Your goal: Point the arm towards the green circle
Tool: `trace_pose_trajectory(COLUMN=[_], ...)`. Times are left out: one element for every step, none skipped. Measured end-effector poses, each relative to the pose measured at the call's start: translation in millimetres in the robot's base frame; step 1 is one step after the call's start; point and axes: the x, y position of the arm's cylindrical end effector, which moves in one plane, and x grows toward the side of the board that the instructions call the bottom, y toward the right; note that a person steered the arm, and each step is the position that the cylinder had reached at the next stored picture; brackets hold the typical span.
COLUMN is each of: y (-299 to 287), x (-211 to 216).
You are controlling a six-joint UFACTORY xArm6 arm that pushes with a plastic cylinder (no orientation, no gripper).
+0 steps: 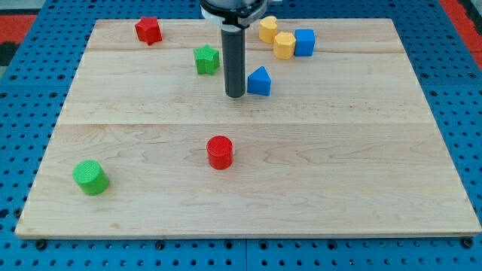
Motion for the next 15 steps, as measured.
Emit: trace_pose_trajectory(y=[65.9, 57.7, 69.1, 58.9, 85.8, 110.4, 70.4, -54.1, -124.5, -116.4, -137.4, -265.6, -287.3, -190.4, -151.1], x=[-24.7, -90.9, -84.5, -44.4, -17.8, 84.7, 161.5, 144.0, 132.9, 184.0, 231.9, 204.0, 170.8, 152.0, 170.5])
